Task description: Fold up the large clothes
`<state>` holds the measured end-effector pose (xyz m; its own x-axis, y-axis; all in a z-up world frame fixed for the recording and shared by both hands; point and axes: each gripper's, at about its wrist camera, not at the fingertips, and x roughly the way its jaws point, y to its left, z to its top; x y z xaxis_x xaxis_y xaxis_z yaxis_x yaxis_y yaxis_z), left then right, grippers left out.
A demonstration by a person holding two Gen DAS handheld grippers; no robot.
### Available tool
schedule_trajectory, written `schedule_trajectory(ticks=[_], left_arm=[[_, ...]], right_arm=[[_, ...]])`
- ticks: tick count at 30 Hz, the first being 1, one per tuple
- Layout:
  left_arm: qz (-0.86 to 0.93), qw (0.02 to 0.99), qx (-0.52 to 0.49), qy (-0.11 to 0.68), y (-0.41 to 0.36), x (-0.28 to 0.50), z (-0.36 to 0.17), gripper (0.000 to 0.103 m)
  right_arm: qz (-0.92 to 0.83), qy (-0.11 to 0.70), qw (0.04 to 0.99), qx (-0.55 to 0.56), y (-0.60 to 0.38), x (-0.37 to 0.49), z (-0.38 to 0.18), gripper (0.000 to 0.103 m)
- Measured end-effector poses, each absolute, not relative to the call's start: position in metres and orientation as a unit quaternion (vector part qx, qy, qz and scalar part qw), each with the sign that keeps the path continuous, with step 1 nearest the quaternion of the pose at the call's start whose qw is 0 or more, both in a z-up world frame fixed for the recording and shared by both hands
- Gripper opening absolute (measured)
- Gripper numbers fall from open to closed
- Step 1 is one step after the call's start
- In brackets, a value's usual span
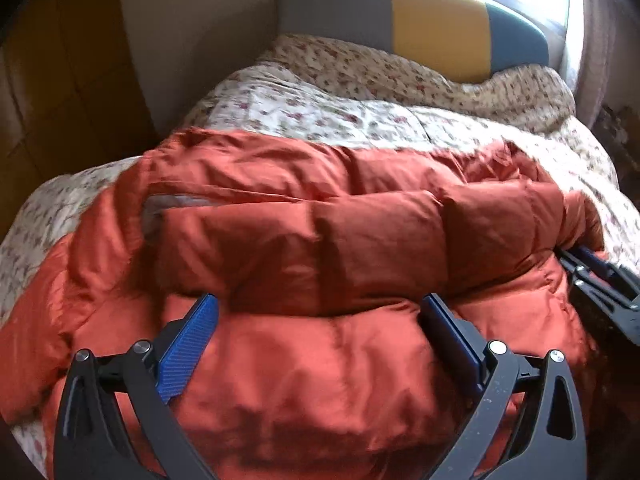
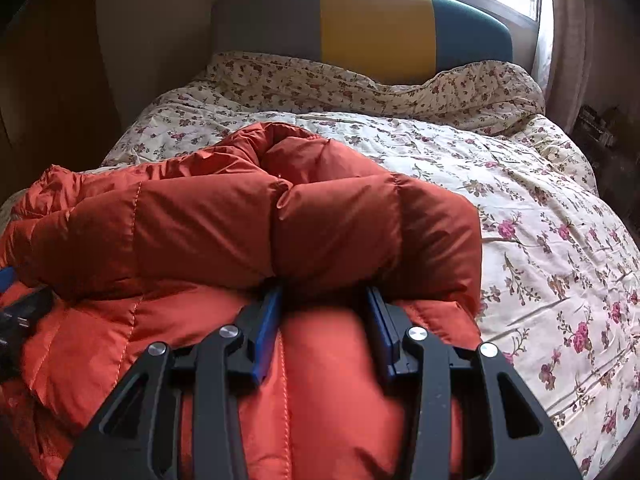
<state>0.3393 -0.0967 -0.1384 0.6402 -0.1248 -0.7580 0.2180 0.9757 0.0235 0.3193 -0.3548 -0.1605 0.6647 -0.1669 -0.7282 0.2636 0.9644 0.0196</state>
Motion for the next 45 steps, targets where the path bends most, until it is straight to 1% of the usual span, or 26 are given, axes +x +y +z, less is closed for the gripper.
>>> schedule_trajectory(ticks=[5, 12, 18, 24, 26, 28, 30, 31, 35, 37, 41, 43, 45], left_arm=[[-0.069, 0.915, -0.018, 0.397, -0.047, 0.328, -0.115, 0.1], [0.036, 0.926, -0.105, 0.361, 0.056, 0.308, -0.092, 0.1], [0.124, 0.911, -0.182, 0.349, 0.137, 0.273, -0.094, 0.1], [0.217, 0.894, -0.21, 0.33, 0.209, 0.228, -0.099, 0.1], [0.242, 0.883, -0.234, 0.328, 0.234, 0.213, -0.104, 0.1], [0.266, 0.865, -0.278, 0.323, 0.261, 0.195, -0.111, 0.1], [0.286, 0.847, -0.318, 0.315, 0.282, 0.18, -0.118, 0.097], [0.3, 0.836, -0.338, 0.31, 0.293, 0.172, -0.122, 0.093], [0.322, 0.801, -0.401, 0.307, 0.323, 0.161, -0.14, 0.092], [0.323, 0.786, -0.425, 0.313, 0.335, 0.165, -0.149, 0.086], [0.322, 0.784, -0.443, 0.294, 0.347, 0.171, -0.151, 0.086], [0.329, 0.787, -0.433, 0.292, 0.353, 0.18, -0.154, 0.086], [0.346, 0.789, -0.417, 0.291, 0.356, 0.185, -0.156, 0.08]], right_arm=[[-0.119, 0.391, 0.91, 0.061, -0.354, 0.318, -0.159, 0.041], [-0.121, 0.391, 0.91, 0.059, -0.354, 0.315, -0.156, 0.041], [-0.12, 0.391, 0.91, 0.06, -0.354, 0.314, -0.156, 0.041], [-0.12, 0.391, 0.91, 0.06, -0.353, 0.314, -0.156, 0.041], [-0.12, 0.391, 0.91, 0.061, -0.353, 0.314, -0.156, 0.041], [-0.12, 0.391, 0.91, 0.061, -0.353, 0.314, -0.156, 0.041], [-0.12, 0.391, 0.91, 0.061, -0.353, 0.314, -0.156, 0.041], [-0.12, 0.391, 0.911, 0.061, -0.352, 0.314, -0.155, 0.041], [-0.12, 0.39, 0.911, 0.061, -0.352, 0.315, -0.156, 0.041], [-0.12, 0.39, 0.911, 0.062, -0.352, 0.314, -0.155, 0.041], [-0.12, 0.39, 0.911, 0.062, -0.352, 0.315, -0.156, 0.041], [-0.121, 0.39, 0.911, 0.061, -0.351, 0.315, -0.156, 0.041], [-0.121, 0.39, 0.911, 0.061, -0.352, 0.315, -0.156, 0.041]])
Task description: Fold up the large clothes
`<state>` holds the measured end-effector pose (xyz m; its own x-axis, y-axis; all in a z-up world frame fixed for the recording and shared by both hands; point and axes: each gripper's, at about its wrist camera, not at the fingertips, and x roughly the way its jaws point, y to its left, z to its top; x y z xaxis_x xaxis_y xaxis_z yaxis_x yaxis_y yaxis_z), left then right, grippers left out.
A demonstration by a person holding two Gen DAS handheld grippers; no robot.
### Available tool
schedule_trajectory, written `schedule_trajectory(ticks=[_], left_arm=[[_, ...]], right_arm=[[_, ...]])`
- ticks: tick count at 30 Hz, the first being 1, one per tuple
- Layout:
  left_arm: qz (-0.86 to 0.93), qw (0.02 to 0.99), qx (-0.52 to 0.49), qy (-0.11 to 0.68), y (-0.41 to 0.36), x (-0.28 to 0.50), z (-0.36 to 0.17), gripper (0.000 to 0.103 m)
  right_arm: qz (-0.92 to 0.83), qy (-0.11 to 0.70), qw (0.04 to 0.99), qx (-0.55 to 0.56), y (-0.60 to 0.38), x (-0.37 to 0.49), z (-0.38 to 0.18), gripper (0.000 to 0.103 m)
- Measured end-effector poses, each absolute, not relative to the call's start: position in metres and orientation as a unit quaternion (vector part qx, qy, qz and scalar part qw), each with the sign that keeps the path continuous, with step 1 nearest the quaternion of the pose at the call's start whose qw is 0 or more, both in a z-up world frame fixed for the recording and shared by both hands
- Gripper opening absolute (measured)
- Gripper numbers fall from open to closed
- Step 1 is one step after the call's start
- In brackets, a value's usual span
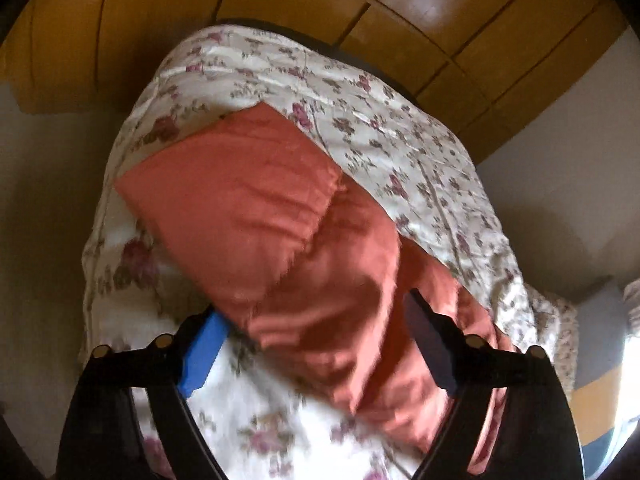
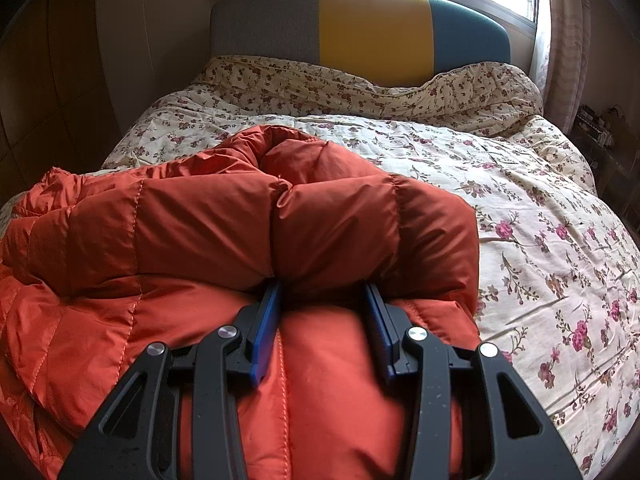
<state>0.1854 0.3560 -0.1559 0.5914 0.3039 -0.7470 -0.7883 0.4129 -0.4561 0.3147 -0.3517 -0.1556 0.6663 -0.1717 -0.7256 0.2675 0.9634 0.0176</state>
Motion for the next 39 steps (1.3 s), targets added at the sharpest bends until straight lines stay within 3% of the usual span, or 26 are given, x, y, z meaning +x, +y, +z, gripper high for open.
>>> schedule_trajectory(ticks=[3, 4, 5, 7, 11, 20, 39], left_arm=[[0.36, 0.787, -0.41, 0.286, 0.36, 0.192, -0.157, 0.069], [0.364, 0.786, -0.41, 0.287, 0.36, 0.194, -0.156, 0.06], [0.364, 0.785, -0.41, 0.287, 0.361, 0.194, -0.155, 0.045], [0.354, 0.791, -0.416, 0.277, 0.358, 0.194, -0.151, 0.034], [0.356, 0.815, -0.381, 0.254, 0.335, 0.193, -0.131, 0.025], [0.268, 0.908, -0.253, 0.2, 0.25, 0.208, -0.069, 0.025], [0.036, 0.969, -0.066, 0.237, 0.027, 0.244, -0.044, 0.025]], right_arm=[[-0.12, 0.39, 0.911, 0.062, -0.352, 0.315, -0.156, 0.041], [-0.12, 0.39, 0.911, 0.062, -0.352, 0.315, -0.156, 0.041], [-0.12, 0.39, 0.911, 0.062, -0.351, 0.314, -0.156, 0.041], [-0.12, 0.39, 0.911, 0.062, -0.351, 0.315, -0.156, 0.041], [-0.12, 0.39, 0.911, 0.062, -0.351, 0.315, -0.155, 0.041], [-0.12, 0.389, 0.911, 0.063, -0.351, 0.315, -0.156, 0.041], [-0.119, 0.389, 0.911, 0.065, -0.351, 0.315, -0.156, 0.041]])
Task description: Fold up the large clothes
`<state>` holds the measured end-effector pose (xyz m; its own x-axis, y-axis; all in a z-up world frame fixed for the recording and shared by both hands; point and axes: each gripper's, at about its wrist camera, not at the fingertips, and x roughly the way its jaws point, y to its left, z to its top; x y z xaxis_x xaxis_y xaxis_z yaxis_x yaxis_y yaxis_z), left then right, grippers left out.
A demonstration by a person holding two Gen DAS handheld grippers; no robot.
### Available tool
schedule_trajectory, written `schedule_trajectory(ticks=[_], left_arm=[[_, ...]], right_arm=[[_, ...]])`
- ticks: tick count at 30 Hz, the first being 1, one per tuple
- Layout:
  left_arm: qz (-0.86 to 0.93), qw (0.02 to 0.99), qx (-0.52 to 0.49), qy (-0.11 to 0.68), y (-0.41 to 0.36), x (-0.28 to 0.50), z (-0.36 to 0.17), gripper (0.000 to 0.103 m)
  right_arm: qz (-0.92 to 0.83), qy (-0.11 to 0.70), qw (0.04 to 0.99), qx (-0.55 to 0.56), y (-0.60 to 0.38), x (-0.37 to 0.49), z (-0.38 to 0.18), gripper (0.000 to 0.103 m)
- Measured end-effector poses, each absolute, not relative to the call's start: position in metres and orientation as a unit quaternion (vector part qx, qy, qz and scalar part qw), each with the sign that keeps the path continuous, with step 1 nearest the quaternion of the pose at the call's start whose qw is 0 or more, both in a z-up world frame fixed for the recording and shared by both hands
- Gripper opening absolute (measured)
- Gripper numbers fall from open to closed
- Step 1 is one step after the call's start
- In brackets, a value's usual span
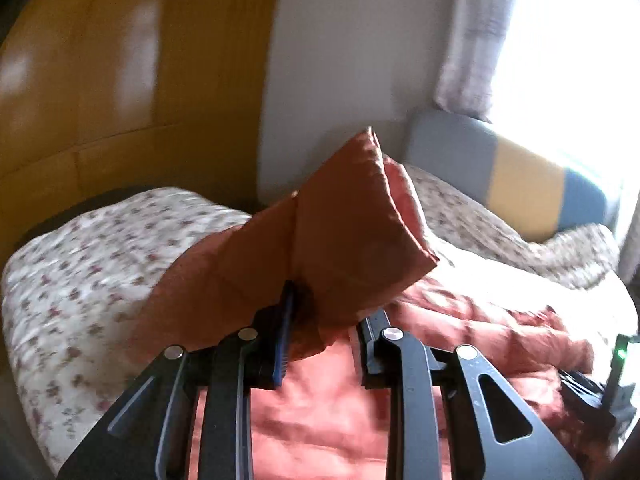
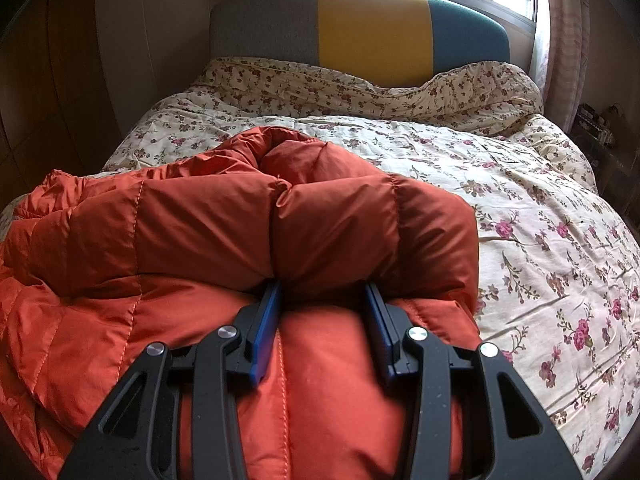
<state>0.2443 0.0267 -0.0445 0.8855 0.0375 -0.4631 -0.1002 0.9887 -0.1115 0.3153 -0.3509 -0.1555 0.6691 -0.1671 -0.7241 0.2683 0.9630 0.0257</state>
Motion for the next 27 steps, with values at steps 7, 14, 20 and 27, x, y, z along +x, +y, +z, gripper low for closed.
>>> schedule_trajectory(ticks=[7, 14, 20, 27], left_arm=[[-0.049, 0.964, -0.039, 0.257, -0.051, 0.252, -0.052, 0.025], [-0.117, 0.95, -0.011, 0.289, -0.116, 0.255, -0.075, 0.025], [-0.161, 0.932, 0.001, 0.326, -0.149, 0.254, -0.097, 0.025], [-0.189, 0.908, -0.006, 0.373, -0.161, 0.266, -0.13, 0.025]], right_arm=[[-0.12, 0.389, 0.911, 0.065, -0.351, 0.316, -0.156, 0.041], [-0.119, 0.388, 0.911, 0.066, -0.351, 0.316, -0.156, 0.041], [-0.119, 0.388, 0.912, 0.068, -0.35, 0.316, -0.155, 0.041], [-0.118, 0.387, 0.912, 0.068, -0.35, 0.315, -0.155, 0.041]])
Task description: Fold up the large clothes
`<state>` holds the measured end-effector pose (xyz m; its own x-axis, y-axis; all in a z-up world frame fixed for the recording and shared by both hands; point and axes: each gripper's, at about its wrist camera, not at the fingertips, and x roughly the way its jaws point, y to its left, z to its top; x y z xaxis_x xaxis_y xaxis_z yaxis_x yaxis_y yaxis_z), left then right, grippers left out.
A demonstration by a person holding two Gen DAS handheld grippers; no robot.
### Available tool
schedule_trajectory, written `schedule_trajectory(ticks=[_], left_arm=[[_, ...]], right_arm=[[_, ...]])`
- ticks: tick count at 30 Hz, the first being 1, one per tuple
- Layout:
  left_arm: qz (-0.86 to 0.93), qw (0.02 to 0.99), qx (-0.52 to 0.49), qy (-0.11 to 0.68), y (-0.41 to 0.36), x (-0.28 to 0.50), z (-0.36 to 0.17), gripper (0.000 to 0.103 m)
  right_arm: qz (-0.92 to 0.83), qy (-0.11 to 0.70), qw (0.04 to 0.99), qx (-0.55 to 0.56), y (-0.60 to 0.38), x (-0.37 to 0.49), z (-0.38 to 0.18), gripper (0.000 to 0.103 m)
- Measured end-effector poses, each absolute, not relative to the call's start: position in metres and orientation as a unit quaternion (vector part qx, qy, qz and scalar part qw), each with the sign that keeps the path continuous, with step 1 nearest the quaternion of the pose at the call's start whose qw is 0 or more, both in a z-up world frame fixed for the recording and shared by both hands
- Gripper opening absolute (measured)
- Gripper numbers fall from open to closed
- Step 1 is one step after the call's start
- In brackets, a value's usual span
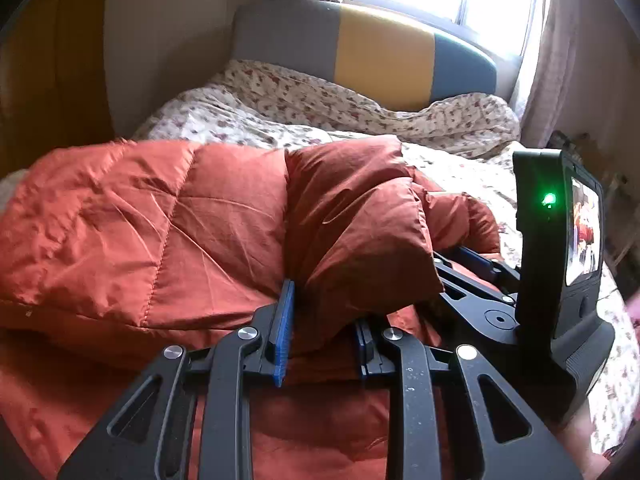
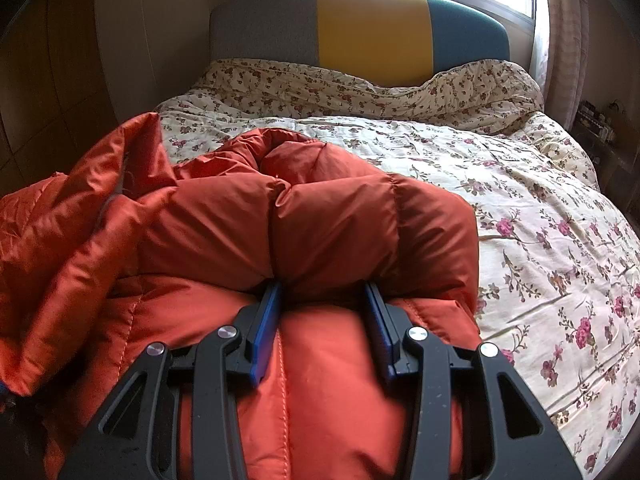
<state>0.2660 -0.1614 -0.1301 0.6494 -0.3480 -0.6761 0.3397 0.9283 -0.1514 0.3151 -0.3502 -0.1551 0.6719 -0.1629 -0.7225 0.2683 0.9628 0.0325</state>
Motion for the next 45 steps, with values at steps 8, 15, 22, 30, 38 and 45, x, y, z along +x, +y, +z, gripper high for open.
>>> schedule_trajectory(ticks=[8, 15, 22, 30, 38, 45], left_arm=[[-0.222, 0.892, -0.053, 0.39, -0.148, 0.266, -0.127, 0.042], [-0.274, 0.893, -0.057, 0.352, -0.128, 0.232, -0.098, 0.072], [-0.186, 0.927, -0.058, 0.32, -0.069, 0.25, -0.07, 0.072], [-0.093, 0.927, -0.043, 0.361, -0.024, 0.329, -0.073, 0.072], [-0.092, 0.92, 0.012, 0.381, -0.011, 0.354, -0.114, 0.072], [-0.102, 0.921, -0.008, 0.377, -0.004, 0.353, -0.14, 0.072]], right_arm=[[-0.118, 0.387, 0.912, 0.067, -0.35, 0.314, -0.156, 0.042], [-0.118, 0.388, 0.911, 0.073, -0.347, 0.314, -0.147, 0.055], [-0.122, 0.339, 0.931, 0.065, -0.335, 0.287, -0.103, 0.058], [-0.036, 0.296, 0.952, 0.063, -0.266, 0.308, -0.054, 0.056], [-0.05, 0.377, 0.924, 0.034, -0.231, 0.364, -0.109, 0.054], [-0.046, 0.379, 0.924, 0.017, -0.227, 0.362, -0.135, 0.055]])
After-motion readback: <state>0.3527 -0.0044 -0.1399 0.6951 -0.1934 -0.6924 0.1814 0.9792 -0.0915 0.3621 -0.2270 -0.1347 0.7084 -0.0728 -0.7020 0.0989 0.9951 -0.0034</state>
